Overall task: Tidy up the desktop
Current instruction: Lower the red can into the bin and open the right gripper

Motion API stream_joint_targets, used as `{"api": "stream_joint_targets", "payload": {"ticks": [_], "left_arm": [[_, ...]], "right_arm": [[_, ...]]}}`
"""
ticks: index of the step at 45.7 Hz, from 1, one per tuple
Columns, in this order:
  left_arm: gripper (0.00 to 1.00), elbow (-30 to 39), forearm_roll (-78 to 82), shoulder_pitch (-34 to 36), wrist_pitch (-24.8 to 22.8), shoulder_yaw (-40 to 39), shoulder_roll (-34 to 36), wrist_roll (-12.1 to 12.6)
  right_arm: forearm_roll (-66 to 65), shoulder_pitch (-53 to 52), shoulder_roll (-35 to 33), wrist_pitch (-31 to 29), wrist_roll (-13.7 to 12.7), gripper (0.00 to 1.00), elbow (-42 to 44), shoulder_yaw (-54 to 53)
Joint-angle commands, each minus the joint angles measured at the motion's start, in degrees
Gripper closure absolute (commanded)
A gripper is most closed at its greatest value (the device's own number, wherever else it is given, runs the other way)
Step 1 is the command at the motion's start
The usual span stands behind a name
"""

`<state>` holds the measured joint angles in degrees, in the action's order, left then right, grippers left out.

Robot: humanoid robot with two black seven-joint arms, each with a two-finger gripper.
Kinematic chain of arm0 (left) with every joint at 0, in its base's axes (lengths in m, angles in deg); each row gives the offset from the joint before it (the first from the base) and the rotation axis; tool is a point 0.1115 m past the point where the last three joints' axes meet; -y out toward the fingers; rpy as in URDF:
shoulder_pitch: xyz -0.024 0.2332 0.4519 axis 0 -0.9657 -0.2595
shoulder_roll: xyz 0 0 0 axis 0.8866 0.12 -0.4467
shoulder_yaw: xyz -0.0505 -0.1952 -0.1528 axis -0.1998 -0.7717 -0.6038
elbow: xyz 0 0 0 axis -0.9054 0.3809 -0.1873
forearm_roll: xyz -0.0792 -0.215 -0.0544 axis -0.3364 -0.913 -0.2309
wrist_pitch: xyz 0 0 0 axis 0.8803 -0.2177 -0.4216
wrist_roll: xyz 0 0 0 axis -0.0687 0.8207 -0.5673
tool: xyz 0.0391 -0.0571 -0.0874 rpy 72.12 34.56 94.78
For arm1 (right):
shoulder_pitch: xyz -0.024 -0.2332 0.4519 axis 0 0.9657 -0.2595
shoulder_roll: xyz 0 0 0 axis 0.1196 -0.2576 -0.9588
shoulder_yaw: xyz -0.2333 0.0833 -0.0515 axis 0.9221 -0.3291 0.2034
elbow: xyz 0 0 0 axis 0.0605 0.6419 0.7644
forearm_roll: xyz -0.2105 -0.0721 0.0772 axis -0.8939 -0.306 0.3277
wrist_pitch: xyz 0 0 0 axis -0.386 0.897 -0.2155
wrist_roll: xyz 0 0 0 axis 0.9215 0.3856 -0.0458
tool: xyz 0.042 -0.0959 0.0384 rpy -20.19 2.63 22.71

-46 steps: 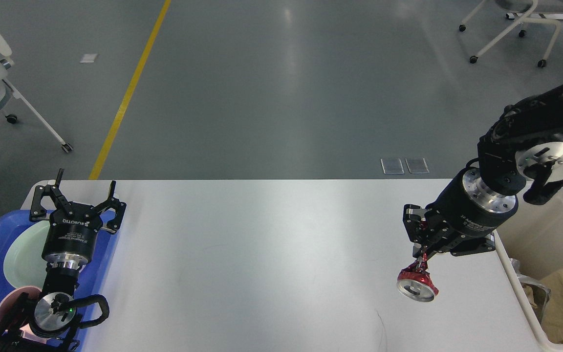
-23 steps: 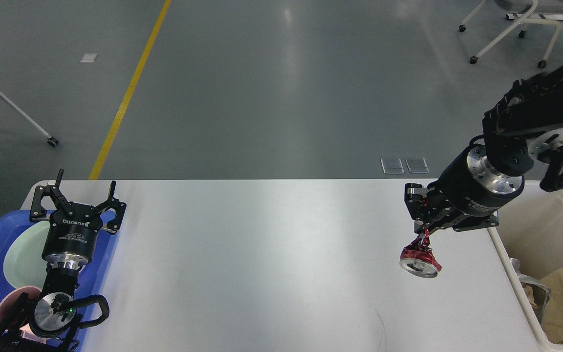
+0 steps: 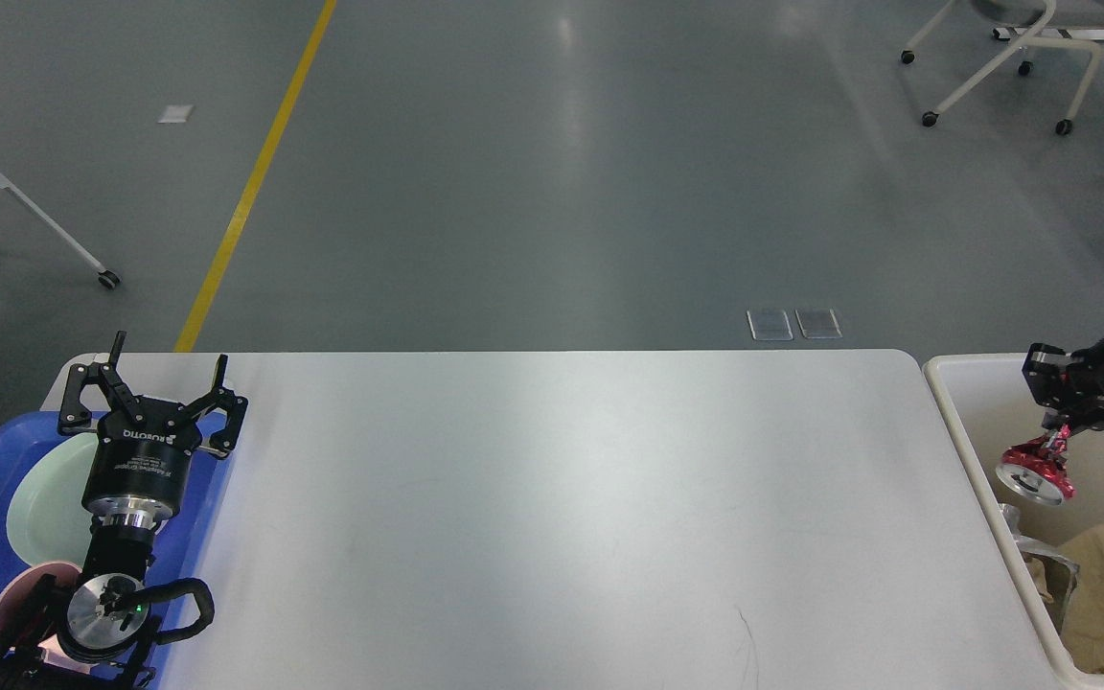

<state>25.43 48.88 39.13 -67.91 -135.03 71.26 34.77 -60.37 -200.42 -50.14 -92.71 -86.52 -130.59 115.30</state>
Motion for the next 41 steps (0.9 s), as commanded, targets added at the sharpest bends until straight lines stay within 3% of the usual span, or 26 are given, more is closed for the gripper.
{"api": "stream_joint_targets", "payload": {"ticks": [1,6,21,34,41], "left_arm": [[0.04,0.07,0.03,0.02,0.0,-0.01,-0.07,0.01],[0.04,-0.02,0.03,0.02,0.0,-0.01,0.01,0.01],[0.04,0.07,0.03,0.02,0.0,-0.01,0.01,0.01],[0.04,0.07,0.03,0.02,0.09,-0.01,0.01,0.01],[0.04,-0.02,0.03,0.02,0.0,-0.01,0.01,-0.08]], "right_arm": [[0.82,9.95,-3.07,3.18,-0.23,1.0,9.04,-0.86],[1.26,19.71,-5.97,5.12,-0.15,1.0,17.47,-3.57],[1.62,54.25,-9.32,9.42,-0.06,1.0,46.48,-27.48],[1.7,73.94,0.52,22.51,-0.15,1.0,64.32,-34.17],[1.7,78.96,4.3,25.86,-0.23,1.0,68.73,-37.15]]}}
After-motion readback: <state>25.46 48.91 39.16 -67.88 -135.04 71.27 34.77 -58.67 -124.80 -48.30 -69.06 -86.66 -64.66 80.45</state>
